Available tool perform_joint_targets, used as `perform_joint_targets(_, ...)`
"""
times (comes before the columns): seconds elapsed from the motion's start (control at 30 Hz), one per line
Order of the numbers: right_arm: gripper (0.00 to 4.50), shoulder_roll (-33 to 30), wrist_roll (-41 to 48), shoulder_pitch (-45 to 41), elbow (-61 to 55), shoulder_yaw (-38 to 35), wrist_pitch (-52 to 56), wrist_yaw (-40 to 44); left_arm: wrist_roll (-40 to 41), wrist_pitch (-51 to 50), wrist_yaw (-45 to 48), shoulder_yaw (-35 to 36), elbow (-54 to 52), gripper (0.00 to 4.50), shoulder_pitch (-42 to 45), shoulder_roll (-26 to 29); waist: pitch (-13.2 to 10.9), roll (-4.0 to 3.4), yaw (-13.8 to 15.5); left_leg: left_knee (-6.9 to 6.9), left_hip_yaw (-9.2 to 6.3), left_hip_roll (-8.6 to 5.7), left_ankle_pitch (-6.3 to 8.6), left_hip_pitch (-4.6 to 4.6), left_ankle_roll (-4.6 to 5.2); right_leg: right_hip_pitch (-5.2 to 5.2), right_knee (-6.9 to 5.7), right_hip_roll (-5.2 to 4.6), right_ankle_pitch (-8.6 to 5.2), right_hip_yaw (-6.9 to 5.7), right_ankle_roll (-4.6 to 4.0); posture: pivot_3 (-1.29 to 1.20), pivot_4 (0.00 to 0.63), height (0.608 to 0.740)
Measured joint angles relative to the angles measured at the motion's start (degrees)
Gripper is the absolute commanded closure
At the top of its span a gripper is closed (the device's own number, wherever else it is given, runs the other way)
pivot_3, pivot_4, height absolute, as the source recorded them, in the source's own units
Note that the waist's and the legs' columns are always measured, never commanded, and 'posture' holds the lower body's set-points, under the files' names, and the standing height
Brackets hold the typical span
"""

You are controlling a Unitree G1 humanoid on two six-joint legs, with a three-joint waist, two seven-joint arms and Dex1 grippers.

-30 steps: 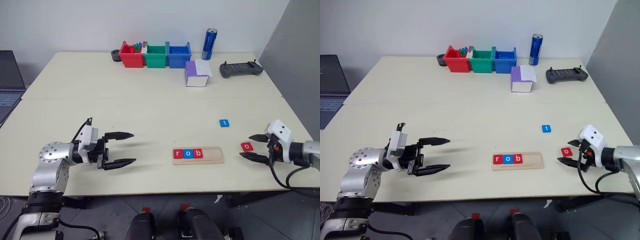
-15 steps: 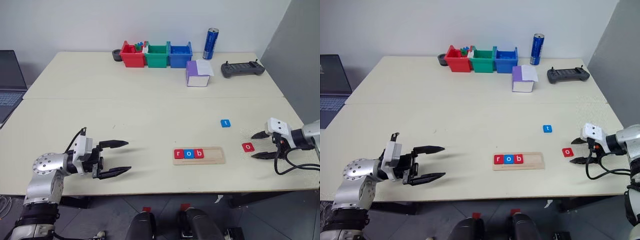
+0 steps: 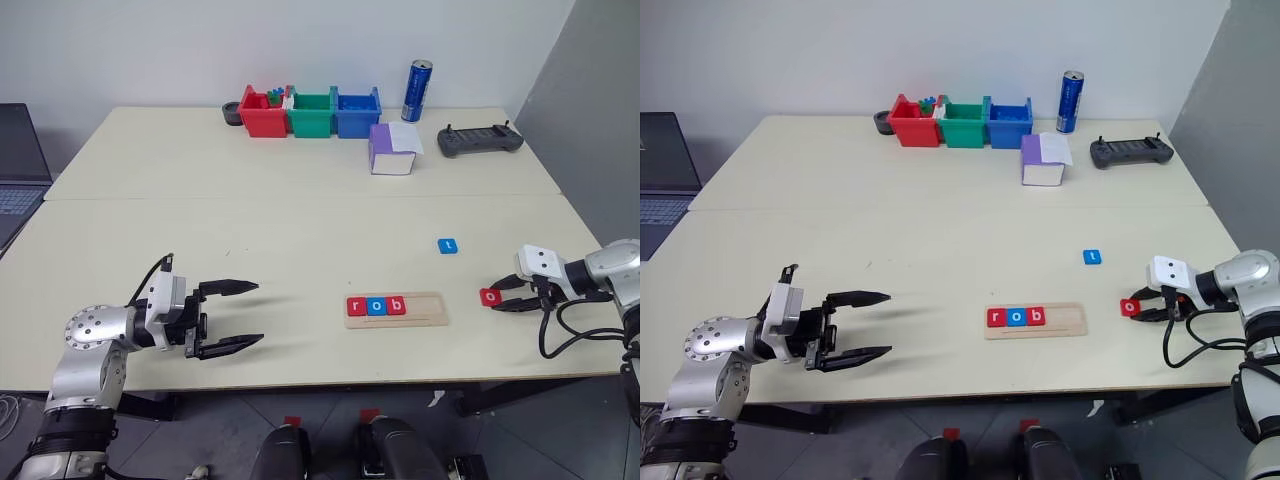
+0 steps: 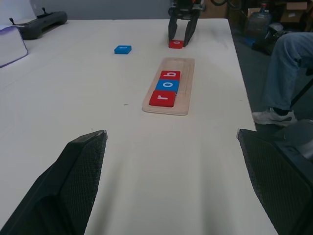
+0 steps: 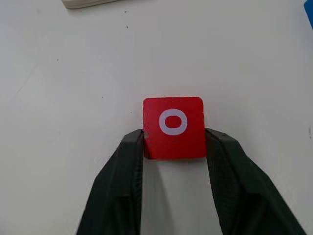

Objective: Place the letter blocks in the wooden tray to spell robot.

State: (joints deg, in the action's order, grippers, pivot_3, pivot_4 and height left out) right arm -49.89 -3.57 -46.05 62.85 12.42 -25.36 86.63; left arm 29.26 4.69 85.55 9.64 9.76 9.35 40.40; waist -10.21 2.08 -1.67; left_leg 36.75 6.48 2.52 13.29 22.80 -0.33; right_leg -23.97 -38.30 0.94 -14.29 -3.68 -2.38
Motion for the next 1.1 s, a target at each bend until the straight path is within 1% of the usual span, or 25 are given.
perform_joint_targets(0.07, 3.05, -0.08, 0.04, 0.0, -0.3, -0.11, 0.3, 0.23, 0.01, -0.95, -0.23, 0.0, -0.5, 0.0, 0.24, 0.17, 0.0, 0.0, 0.11, 0.14, 0.01, -0.02, 0.01, 0.02, 0.01, -0.04, -0.2, -0.03, -0.01, 0.03, -0.02, 0.0, 0.15, 0.74)
perform_joint_targets(0.13, 3.05, 0.01, 1.34, 0.46, -3.48, -0.6, 4.48, 0.95, 0.01, -1.94, -0.67, -0.01, -0.98, 0.0, 0.59, 0.41, -0.02, -0.03, 0.13, 0.16, 0.03, -0.03, 0.01, 0.04, 0.01, -0.13, -0.33, -0.04, -0.03, 0.07, -0.04, 0.0, 0.15, 0.74)
perform_joint_targets(0.2, 3.05, 0.18, 4.69, 2.1, -11.31, -1.32, 9.17, 1.34, 0.02, -2.83, -1.14, -0.17, -1.6, 0.0, 1.38, 0.44, -0.04, -0.06, 0.0, 0.17, 0.04, -0.02, 0.0, 0.02, 0.0, -0.19, -0.53, -0.03, -0.08, 0.08, -0.12, 0.0, 0.15, 0.74)
perform_joint_targets(0.3, 3.05, -0.14, 9.41, 7.73, -29.85, -2.31, 17.74, 1.65, 0.11, -3.77, -1.47, -0.36, -3.41, 0.0, 2.06, 0.42, -0.04, -0.06, 0.12, 0.11, -0.08, 0.02, 0.0, -0.01, -0.01, -0.21, -0.65, 0.0, -0.15, -0.06, -0.22, 0.0, 0.15, 0.74)
perform_joint_targets(0.37, 3.05, 0.06, 10.64, 10.87, -39.53, -2.0, 23.56, 1.35, 0.14, -4.34, -1.72, -0.4, -3.68, 0.0, 2.15, 0.36, -0.04, -0.07, 0.19, 0.09, -0.1, 0.03, 0.0, 0.01, -0.01, -0.23, -0.65, 0.01, -0.16, -0.09, -0.24, 0.0, 0.15, 0.74)
perform_joint_targets(0.47, 3.05, 1.69, 9.82, 11.85, -46.16, -0.25, 29.7, -0.75, 0.11, -4.42, -1.87, -0.64, -3.68, 0.0, 2.24, -0.16, -0.04, -0.07, 0.15, 0.13, -0.07, 0.03, 0.01, 0.02, -0.01, -0.23, -0.63, 0.0, -0.16, -0.07, -0.24, 0.0, 0.15, 0.74)
perform_joint_targets(0.63, 3.05, 5.77, 6.41, 11.26, -46.36, 3.76, 32.32, -3.85, -0.06, -3.41, -0.93, -1.87, -2.62, 0.0, 2.63, -1.04, -0.05, -0.07, 0.37, 0.17, -0.06, 0.0, 0.01, 0.07, -0.01, -0.27, -0.62, -0.01, -0.16, -0.06, -0.24, 0.0, 0.15, 0.74)
perform_joint_targets(0.87, 3.05, 8.68, 3.74, 8.22, -44.56, 6.39, 33.45, -4.77, -0.14, -0.99, 0.2, -1.87, 0.01, 0.0, 3.11, -1.3, -0.04, -0.07, 0.31, 0.15, -0.07, 0.01, 0.01, 0.1, -0.01, -0.29, -0.62, 0.0, -0.16, -0.08, -0.24, 0.0, 0.15, 0.74)
perform_joint_targets(1.1, 3.05, 9.26, 2.63, 7.15, -43.88, 6.93, 33.33, -4.15, -0.14, -0.18, 0.17, -1.87, 0.17, 0.0, 2.66, -1.29, -0.04, -0.06, 0.26, 0.16, -0.06, 0.0, 0.01, 0.09, 0.0, -0.28, -0.62, -0.01, -0.16, -0.07, -0.24, 0.0, 0.15, 0.74)
